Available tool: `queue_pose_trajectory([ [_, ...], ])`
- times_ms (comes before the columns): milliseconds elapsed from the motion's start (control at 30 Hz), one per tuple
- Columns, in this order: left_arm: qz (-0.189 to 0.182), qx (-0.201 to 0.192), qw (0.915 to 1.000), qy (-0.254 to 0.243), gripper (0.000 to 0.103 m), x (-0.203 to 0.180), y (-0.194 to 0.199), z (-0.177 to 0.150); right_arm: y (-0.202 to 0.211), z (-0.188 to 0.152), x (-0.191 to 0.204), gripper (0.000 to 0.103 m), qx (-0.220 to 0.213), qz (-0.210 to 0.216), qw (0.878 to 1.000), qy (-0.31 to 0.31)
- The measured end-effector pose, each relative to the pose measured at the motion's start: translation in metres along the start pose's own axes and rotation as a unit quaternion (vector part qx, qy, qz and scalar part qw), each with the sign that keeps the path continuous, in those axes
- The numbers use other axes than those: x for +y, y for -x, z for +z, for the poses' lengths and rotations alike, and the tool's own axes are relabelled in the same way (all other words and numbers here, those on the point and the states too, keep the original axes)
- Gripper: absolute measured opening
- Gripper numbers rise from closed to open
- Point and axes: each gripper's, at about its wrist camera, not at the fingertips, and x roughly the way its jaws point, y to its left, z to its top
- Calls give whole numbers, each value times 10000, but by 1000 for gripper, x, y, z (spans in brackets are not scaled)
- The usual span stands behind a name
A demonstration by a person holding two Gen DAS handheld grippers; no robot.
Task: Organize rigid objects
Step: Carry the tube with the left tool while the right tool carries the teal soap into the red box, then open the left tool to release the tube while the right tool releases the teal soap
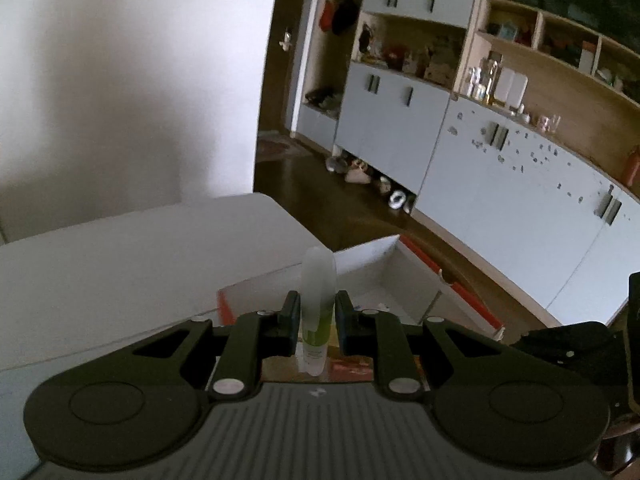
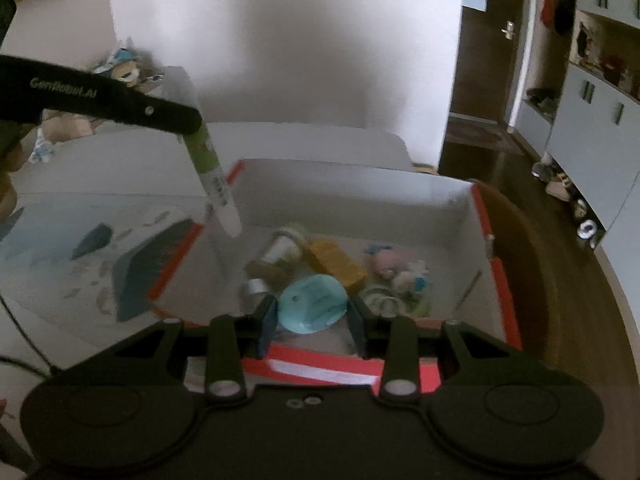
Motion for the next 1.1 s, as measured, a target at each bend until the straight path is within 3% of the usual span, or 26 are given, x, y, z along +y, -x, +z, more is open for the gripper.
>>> queue_pose_trajectory([
  [267, -16, 346, 9992, -176, 18, -29, -57, 7, -29, -4, -27, 37, 211, -57, 9996, -154],
  [633, -383, 714, 9967, 15, 18, -50, -120, 12, -59, -6, -33, 37, 579, 141, 9982, -100],
  [800, -603, 941, 9929, 414, 18, -48, -143, 4, -64, -5, -34, 37, 658, 215, 9976, -66],
  [1100, -428, 1102, 9904, 719, 18, -24, -155, -8, -71, -2, -35, 37, 755, 307, 9967, -18],
])
